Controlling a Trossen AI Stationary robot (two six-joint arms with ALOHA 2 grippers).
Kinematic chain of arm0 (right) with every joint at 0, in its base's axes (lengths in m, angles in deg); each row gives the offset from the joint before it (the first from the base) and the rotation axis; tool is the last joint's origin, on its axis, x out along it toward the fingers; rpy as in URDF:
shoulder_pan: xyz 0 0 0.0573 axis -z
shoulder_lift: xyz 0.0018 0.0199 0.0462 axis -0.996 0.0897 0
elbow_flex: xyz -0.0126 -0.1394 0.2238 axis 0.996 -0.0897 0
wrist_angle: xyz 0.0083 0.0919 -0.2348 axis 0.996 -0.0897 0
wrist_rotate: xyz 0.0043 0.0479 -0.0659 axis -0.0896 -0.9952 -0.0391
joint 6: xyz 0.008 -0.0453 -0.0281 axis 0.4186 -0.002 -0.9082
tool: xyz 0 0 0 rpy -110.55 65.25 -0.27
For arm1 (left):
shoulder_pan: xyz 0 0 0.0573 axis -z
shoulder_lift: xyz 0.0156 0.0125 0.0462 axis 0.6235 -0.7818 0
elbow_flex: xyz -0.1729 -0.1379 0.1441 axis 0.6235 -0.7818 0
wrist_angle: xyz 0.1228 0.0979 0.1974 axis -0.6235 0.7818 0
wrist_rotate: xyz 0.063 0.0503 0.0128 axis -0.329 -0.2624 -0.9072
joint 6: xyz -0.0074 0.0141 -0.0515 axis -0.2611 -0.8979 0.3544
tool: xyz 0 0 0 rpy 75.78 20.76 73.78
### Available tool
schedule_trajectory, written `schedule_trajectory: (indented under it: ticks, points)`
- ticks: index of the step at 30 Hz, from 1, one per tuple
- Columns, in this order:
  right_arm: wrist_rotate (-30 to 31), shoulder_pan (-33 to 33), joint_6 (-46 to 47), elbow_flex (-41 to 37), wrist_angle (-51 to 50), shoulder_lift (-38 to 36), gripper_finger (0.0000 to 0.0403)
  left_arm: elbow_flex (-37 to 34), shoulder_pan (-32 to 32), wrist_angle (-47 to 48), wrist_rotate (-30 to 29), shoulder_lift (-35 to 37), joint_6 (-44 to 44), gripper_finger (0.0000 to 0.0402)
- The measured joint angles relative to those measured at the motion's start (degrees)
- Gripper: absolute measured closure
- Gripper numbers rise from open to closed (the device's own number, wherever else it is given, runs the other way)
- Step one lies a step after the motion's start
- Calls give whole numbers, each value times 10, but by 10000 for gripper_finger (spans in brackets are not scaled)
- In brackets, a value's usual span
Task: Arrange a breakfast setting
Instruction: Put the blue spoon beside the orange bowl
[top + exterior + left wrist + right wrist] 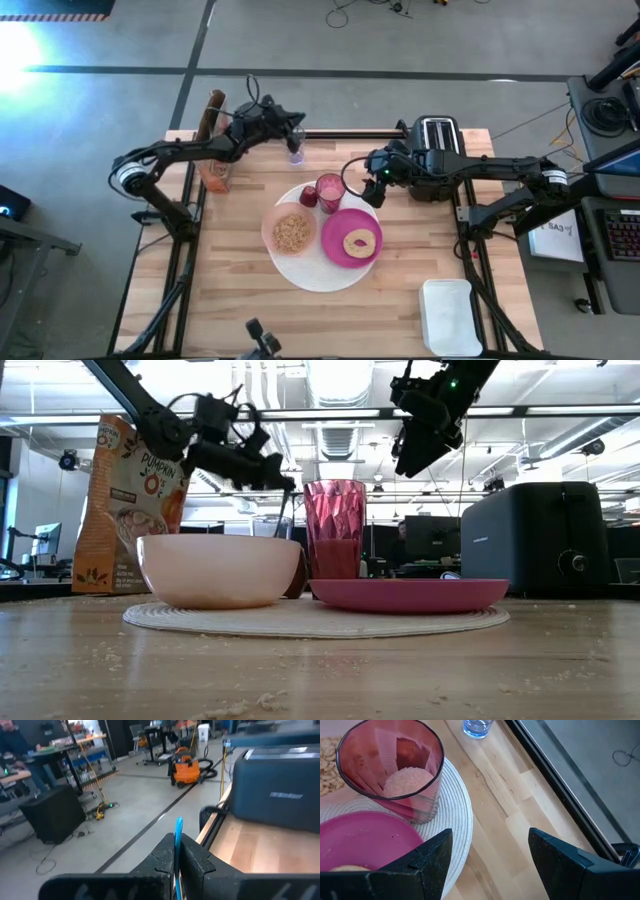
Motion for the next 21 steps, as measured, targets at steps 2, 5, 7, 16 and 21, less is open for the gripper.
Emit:
schedule_trajectory:
  ticks: [2, 5, 7, 16, 21]
  points:
    - [0, 0, 5, 0, 0, 0, 154, 0, 0, 5, 4, 14, -3, 401]
    - [0, 0, 6, 0, 0, 0, 154, 0, 0, 19, 4, 35, -9, 401]
    - [0, 0, 6, 0, 0, 0, 154, 0, 0, 25, 3, 48, -9, 401]
    - [0, 0, 32, 0, 0, 0, 154, 0, 0, 32, 2, 115, -20, 401]
    - [0, 0, 44, 0, 16, 0, 154, 0, 2, 35, 10, 160, -13, 401]
